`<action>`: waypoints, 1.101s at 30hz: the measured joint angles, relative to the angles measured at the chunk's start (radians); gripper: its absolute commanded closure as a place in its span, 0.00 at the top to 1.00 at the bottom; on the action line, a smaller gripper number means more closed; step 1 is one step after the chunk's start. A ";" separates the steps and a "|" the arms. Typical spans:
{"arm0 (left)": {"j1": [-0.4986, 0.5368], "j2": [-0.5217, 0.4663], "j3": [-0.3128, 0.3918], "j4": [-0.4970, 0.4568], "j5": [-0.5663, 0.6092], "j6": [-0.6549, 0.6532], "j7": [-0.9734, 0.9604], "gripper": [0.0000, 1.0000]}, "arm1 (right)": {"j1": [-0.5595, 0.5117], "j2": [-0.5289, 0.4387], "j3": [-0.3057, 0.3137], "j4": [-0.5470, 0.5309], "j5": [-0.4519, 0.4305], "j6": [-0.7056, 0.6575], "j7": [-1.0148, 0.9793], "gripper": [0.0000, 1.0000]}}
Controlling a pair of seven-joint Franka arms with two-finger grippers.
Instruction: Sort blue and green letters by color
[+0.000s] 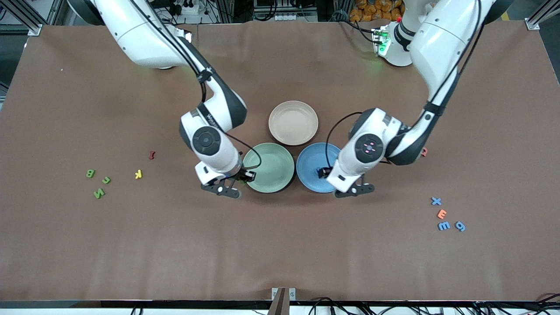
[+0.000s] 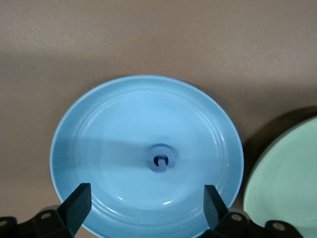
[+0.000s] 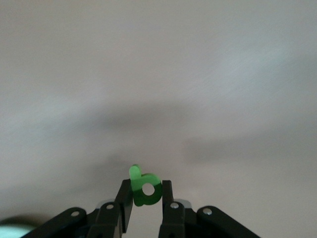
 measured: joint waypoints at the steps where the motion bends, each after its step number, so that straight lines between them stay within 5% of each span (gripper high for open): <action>1: 0.014 -0.002 0.002 0.000 0.003 0.000 0.010 1.00 | 0.009 0.003 0.000 0.000 0.000 -0.001 0.012 0.04; 5: 0.071 -0.011 0.006 0.000 0.041 -0.001 0.039 1.00 | 0.045 0.016 0.001 0.000 0.000 -0.001 0.061 0.14; 9: 0.127 -0.024 0.007 -0.008 0.097 -0.004 0.062 1.00 | 0.070 0.025 0.003 0.000 -0.001 -0.001 0.093 0.80; 11: 0.155 -0.033 0.007 -0.016 0.122 -0.006 0.086 1.00 | 0.075 0.027 0.003 0.000 -0.001 -0.001 0.107 1.00; 24: 0.376 -0.055 0.016 -0.028 0.173 -0.008 0.402 1.00 | 0.043 0.025 -0.002 0.012 -0.056 -0.030 0.097 1.00; 33: 0.471 0.000 0.052 0.021 0.189 -0.002 0.495 1.00 | -0.135 -0.029 -0.008 0.015 -0.063 -0.119 -0.148 1.00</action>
